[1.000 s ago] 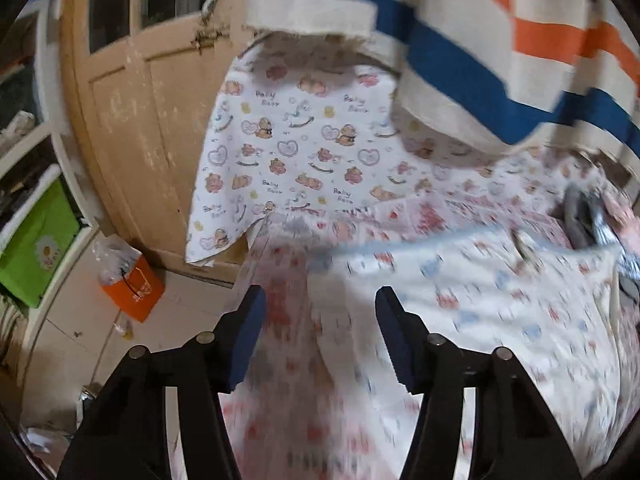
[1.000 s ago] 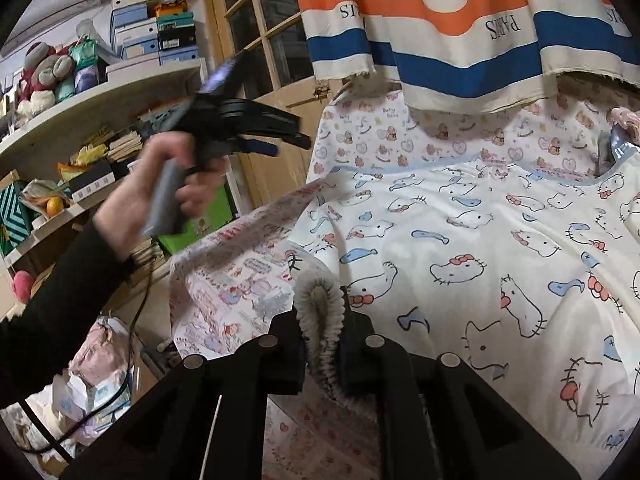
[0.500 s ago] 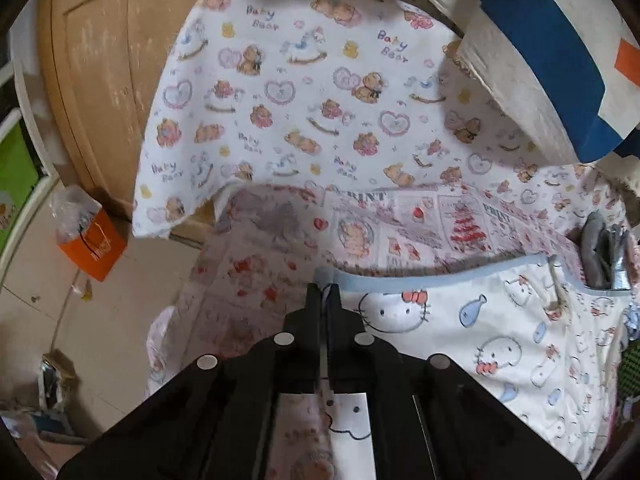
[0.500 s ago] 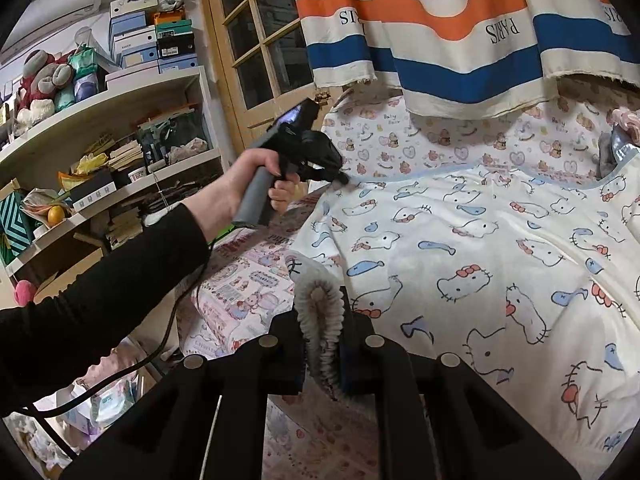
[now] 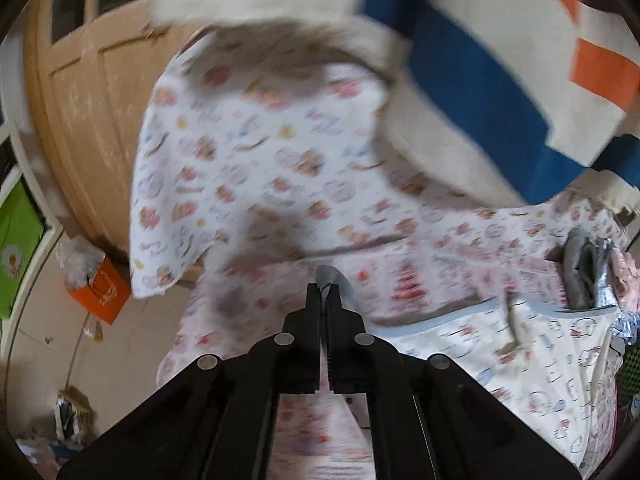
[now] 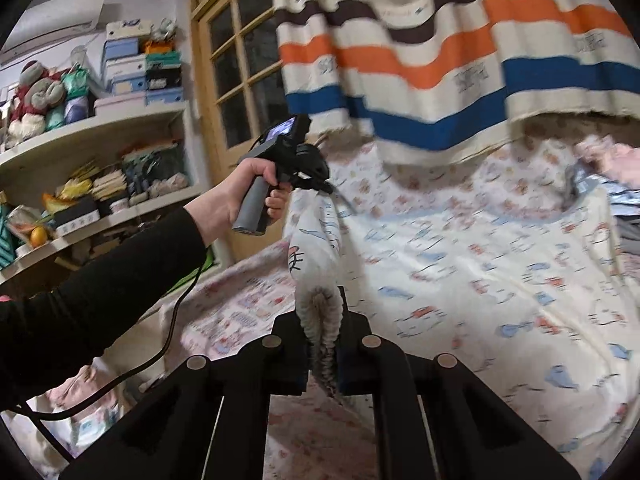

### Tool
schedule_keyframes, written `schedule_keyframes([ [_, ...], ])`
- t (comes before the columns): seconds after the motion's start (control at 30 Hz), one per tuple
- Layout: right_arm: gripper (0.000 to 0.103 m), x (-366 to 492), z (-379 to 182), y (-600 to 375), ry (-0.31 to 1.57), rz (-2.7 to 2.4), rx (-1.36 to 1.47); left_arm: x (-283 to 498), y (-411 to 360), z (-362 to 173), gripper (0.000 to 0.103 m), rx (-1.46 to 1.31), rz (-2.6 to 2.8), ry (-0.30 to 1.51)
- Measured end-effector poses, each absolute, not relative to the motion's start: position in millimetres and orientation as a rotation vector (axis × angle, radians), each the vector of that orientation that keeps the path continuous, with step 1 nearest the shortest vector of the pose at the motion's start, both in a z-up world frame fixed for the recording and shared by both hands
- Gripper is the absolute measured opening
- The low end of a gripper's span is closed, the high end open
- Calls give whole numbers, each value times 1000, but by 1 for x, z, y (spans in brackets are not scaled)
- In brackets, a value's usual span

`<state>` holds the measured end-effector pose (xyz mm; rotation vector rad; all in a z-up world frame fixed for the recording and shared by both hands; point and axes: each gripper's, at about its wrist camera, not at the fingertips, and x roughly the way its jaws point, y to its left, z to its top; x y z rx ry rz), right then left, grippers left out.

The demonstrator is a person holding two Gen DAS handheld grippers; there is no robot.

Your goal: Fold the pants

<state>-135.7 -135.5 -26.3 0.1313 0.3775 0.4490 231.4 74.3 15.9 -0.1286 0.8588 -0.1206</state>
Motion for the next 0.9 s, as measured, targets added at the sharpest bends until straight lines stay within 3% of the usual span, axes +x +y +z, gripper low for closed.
schedule_keyframes([
  [0.4, 8, -183, -3, -208, 307, 234, 146, 232, -123, 78, 1, -17, -401, 747],
  [0.9, 8, -216, -41, -275, 360, -15, 238, 198, -319, 53, 2, 129, -573, 749],
])
